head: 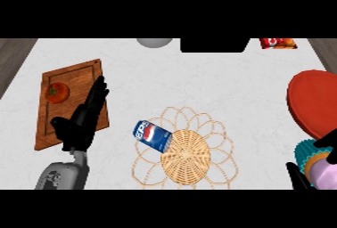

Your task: Pick the cupcake from the placemat and place it in the bowl

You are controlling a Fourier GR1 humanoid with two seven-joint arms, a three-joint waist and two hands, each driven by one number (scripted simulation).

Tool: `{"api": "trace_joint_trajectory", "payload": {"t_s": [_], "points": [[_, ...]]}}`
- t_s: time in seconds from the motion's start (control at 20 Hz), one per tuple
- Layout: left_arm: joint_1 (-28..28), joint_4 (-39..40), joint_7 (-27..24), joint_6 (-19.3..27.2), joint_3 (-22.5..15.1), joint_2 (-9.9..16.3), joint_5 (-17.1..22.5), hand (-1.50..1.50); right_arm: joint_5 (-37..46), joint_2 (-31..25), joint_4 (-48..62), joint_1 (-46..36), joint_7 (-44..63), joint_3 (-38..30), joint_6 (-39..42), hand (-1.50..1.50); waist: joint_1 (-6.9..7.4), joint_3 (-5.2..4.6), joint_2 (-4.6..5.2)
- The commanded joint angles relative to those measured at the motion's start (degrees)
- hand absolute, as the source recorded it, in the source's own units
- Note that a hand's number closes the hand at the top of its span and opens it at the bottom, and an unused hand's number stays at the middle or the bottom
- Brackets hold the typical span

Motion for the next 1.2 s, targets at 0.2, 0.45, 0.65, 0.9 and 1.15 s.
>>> {"api": "trace_joint_trajectory", "payload": {"t_s": [0.2,0.45,0.65,0.9,1.15], "points": [[3.93,-2.19,-1.75,0.46,-2.98,-2.32,-1.86,0.0,-3.08,-2.62,7.91,-16.57,12.03,-9.61,5.57,1.5,0.5,0.05,0.04],[1.3,-2.35,1.2,-1.31,0.11,0.3,-0.27,0.0,-5.74,-3.8,21.3,-19.99,5.32,-13.44,9.26,1.5,0.55,0.08,0.14],[-0.23,-3.72,3.32,-1.13,0.92,1.17,-0.53,0.0,-0.48,-8.86,27.44,-22.79,4.26,-14.83,11.44,1.5,0.69,0.07,0.18],[4.94,-3.17,-1.72,-1.22,-1.61,-0.81,-1.51,0.0,6.77,-10.79,42.77,-23.23,-7.19,-13.92,9.79,1.5,1.38,0.09,0.36],[0.14,-1.08,0.12,-0.99,-0.43,-1.24,-1.13,0.0,10.58,-7.27,59.37,-24.63,-19.02,-14.98,2.56,1.5,1.06,0.14,0.42]]}}
